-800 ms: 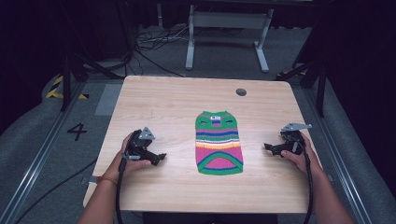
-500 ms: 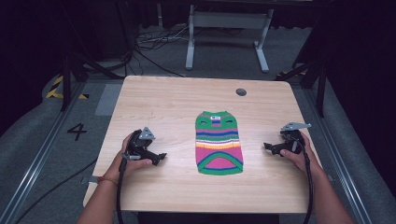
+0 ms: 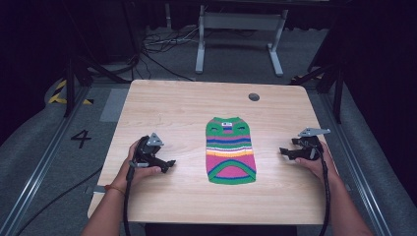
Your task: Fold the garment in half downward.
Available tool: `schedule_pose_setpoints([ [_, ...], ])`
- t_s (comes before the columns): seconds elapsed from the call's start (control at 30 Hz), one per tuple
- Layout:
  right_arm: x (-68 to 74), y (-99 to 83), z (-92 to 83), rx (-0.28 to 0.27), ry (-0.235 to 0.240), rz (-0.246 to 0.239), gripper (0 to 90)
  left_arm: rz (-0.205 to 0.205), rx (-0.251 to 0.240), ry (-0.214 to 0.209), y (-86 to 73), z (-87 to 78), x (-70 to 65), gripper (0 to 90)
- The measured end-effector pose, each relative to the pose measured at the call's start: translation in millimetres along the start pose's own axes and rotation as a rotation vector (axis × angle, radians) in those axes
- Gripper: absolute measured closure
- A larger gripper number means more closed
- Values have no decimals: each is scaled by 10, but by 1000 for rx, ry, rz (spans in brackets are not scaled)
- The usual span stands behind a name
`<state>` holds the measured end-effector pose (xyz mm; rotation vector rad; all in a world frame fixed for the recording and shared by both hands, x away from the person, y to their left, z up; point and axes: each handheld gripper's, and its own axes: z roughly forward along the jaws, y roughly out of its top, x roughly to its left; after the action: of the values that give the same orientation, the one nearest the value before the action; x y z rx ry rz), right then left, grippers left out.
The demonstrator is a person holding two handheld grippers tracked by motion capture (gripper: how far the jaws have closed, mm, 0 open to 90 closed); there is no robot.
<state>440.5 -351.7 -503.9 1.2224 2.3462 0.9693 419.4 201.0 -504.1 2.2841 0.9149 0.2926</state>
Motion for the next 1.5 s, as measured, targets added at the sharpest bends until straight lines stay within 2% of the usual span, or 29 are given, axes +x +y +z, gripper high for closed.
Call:
schedule_pose_setpoints([
  [0.03,17,32,10,6,4,-3,325,-5,-2,-3,17,-2,7,68],
  [0.1,29,129,21,6,16,21,384,-7,-3,-2,72,1,25,214],
  [0.13,39,163,19,-2,11,14,404,-6,5,-7,106,8,39,238],
  [0.17,45,209,26,-5,18,16,403,-10,1,-4,150,18,37,222],
  [0.2,46,263,44,-6,36,25,409,6,5,-3,210,32,37,215],
  [0.27,82,340,88,-5,34,-4,430,16,13,-14,304,66,44,251],
  [0.37,135,454,188,1,52,-19,455,45,18,-3,483,166,46,253],
  [0.4,166,492,215,-6,45,-45,472,72,37,9,566,225,40,261],
  [0.43,183,552,259,4,68,-38,479,81,43,10,612,267,32,271],
  [0.47,198,588,276,0,68,-45,496,96,48,12,673,317,31,282],
  [0.53,246,682,310,-5,71,-60,514,97,54,-1,781,400,32,287],
  [0.63,309,861,376,-15,88,-88,546,89,18,-24,979,508,24,294],
  [0.73,350,1029,453,-10,100,-105,581,79,9,-46,1159,632,-13,315],
  [0.8,381,1135,511,-7,100,-122,613,63,11,-35,1258,698,-35,349],
  [0.9,422,1222,598,-2,116,-121,666,51,18,-25,1371,787,-78,387],
  [0.93,435,1235,616,-4,111,-132,684,56,14,-20,1412,816,-100,386],
  [1.0,453,1265,681,1,126,-120,698,45,-6,-8,1472,862,-130,387],
  [1.1,464,1307,771,3,122,-114,695,20,-9,-9,1537,935,-134,385],
  [1.2,453,1347,868,10,101,-110,672,6,10,20,1590,1034,-127,327],
  [1.33,450,1388,982,29,93,-110,674,-29,10,19,1629,1140,-108,339],
  [1.4,450,1393,1036,32,91,-104,673,-35,19,28,1646,1179,-92,343],
  [1.5,449,1394,1114,37,85,-100,671,-70,18,56,1649,1229,-54,379],
])
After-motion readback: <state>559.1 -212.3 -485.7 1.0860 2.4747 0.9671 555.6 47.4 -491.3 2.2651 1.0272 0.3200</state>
